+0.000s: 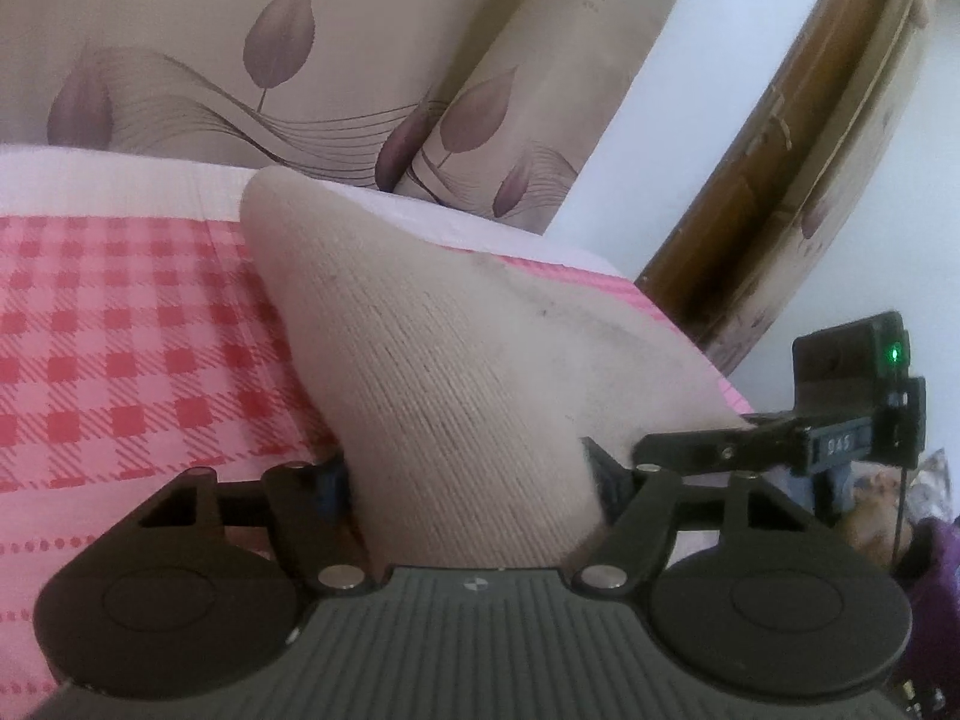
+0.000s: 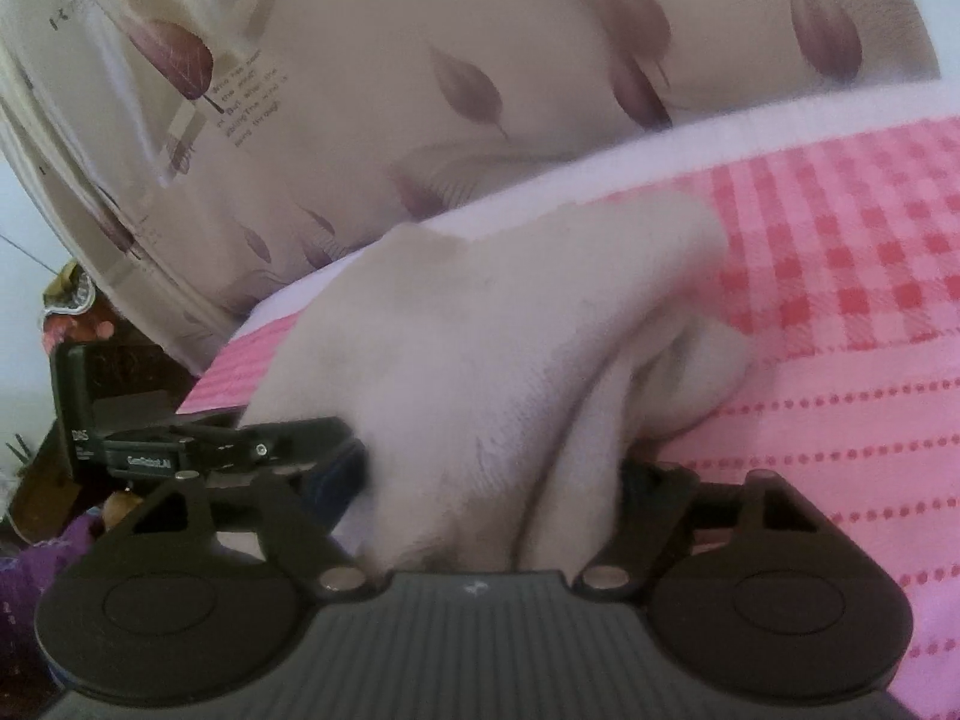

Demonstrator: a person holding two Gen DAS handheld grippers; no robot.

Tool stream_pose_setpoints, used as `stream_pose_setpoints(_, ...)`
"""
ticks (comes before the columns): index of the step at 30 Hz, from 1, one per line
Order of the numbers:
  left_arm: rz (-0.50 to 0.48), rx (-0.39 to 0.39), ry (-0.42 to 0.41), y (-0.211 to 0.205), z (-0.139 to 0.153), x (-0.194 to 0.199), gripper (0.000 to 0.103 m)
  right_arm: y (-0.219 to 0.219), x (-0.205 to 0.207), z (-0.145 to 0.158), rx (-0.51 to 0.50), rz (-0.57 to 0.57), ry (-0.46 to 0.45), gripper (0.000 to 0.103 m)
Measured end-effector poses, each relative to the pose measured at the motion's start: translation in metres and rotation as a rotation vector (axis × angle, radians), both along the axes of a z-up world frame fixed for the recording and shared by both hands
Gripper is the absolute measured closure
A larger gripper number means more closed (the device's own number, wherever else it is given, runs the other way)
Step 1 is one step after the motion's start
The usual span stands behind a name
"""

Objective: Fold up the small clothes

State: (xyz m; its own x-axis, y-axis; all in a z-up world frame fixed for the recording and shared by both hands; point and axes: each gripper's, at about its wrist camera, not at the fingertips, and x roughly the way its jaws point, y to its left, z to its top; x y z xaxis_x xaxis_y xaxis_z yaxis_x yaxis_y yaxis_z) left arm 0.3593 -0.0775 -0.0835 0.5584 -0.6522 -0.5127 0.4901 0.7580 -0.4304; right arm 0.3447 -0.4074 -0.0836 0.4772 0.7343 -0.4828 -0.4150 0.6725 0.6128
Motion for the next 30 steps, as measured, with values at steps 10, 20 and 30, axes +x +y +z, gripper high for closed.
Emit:
stream_pose_setpoints(10, 0.006, 0.029, -0.006, -0.008, -0.001, 0.007, 0.025, -0.001, 0.0, 0.0, 0.001, -0.009, 0.007, 0.022)
stream_pose_setpoints(20, 0.057, 0.122, -0.098, -0.025, 0.009, -0.01, 0.047, 0.014, -0.011, 0.007, -0.004, -0.07, -0.017, 0.049)
stream_pose_setpoints(30, 0.086, 0.173, -0.125, -0.032, 0.027, -0.024, 0.05, 0.019, -0.03, 0.019, 0.067, -0.121, -0.028, 0.051)
